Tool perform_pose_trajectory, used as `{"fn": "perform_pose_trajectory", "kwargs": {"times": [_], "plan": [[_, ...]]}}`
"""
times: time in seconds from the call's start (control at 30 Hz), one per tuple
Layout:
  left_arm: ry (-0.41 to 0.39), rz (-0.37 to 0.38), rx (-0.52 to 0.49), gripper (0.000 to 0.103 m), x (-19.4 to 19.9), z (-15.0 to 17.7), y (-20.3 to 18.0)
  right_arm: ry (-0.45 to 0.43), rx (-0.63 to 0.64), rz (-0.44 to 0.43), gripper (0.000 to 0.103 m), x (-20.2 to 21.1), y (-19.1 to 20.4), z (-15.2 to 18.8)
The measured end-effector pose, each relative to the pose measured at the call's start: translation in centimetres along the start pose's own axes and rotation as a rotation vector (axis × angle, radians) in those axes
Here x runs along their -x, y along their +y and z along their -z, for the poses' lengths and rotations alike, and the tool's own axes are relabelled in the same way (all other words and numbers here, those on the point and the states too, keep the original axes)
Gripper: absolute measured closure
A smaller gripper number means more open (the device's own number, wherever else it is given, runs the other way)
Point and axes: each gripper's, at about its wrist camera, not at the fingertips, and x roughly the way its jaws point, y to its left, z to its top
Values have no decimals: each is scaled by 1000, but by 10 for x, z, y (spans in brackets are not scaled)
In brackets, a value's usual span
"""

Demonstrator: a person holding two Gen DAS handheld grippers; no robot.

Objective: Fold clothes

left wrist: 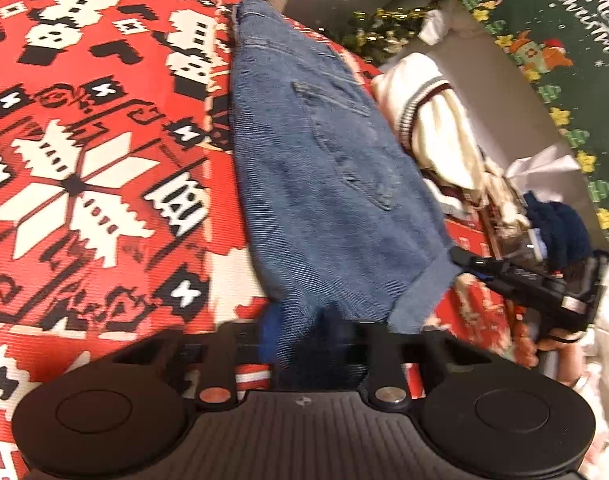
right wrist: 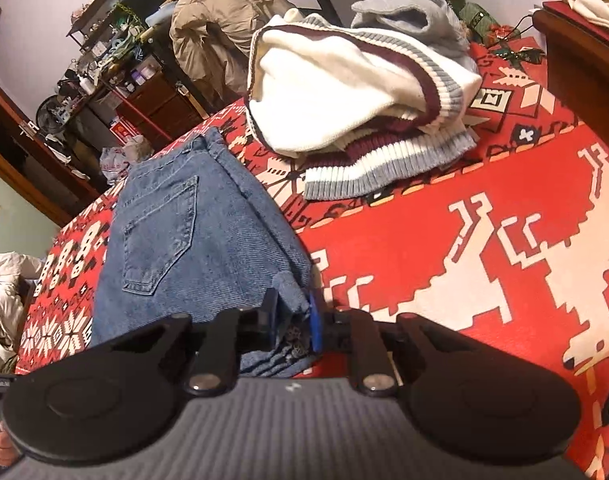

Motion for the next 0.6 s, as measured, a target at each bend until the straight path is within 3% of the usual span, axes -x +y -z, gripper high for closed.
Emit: {"fn": "perform_pose_trajectory", "kwargs": {"times": [0.2, 0.37, 0.47, 0.6], "plan": [[-65, -38, -57, 98, 34, -11, -17, -37, -5, -49, 90, 26, 14, -2], [-92, -126, -106, 98, 84, -29, -14, 2, 88, -107, 91, 60, 62, 16], [-72, -152, -119, 98, 105, -30, -5, 59, 160, -111, 91, 72, 89, 37], [8, -202, -102, 96, 97, -15, 15, 135, 203, -77, 91, 71, 106, 64]]}}
